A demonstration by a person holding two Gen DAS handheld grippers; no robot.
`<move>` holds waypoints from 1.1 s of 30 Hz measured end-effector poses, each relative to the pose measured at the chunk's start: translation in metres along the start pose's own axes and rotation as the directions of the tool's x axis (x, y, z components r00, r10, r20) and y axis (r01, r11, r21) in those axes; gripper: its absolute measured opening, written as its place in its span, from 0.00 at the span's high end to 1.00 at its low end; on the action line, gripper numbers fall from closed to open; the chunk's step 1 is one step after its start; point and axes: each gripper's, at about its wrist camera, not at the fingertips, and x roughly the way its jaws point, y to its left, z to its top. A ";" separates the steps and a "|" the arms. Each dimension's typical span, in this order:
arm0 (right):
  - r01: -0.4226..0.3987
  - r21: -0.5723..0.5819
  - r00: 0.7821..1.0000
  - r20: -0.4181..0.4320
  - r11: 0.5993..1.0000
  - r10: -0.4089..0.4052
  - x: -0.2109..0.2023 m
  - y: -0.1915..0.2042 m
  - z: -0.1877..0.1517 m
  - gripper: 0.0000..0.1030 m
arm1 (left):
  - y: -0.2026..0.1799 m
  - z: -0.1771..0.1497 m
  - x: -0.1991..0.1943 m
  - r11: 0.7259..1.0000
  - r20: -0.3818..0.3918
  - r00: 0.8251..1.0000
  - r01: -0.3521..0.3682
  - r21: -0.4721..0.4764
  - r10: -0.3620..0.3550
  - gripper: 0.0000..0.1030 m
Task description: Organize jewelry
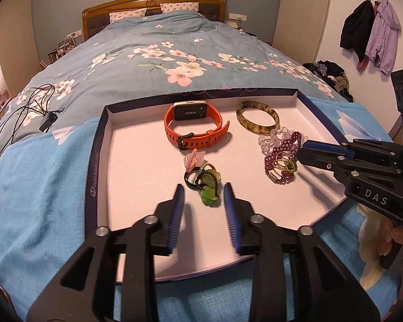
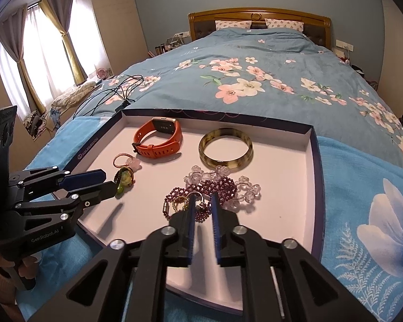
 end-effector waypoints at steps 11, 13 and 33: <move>0.044 0.003 0.987 0.153 0.999 -0.044 -0.058 0.013 -0.023 0.23 | 0.004 -0.015 -0.058 1.000 0.142 0.990 -0.003 0.008 0.002 0.11; 0.055 0.010 0.981 0.184 0.998 -0.056 -0.068 0.015 -0.029 0.12 | 0.004 -0.023 -0.075 1.000 0.189 0.982 -0.012 0.013 0.009 0.06; 0.213 0.017 0.879 0.433 0.977 -0.199 -0.141 0.065 -0.100 0.07 | -0.006 -0.110 -0.195 0.982 0.482 0.855 -0.165 -0.093 0.190 0.06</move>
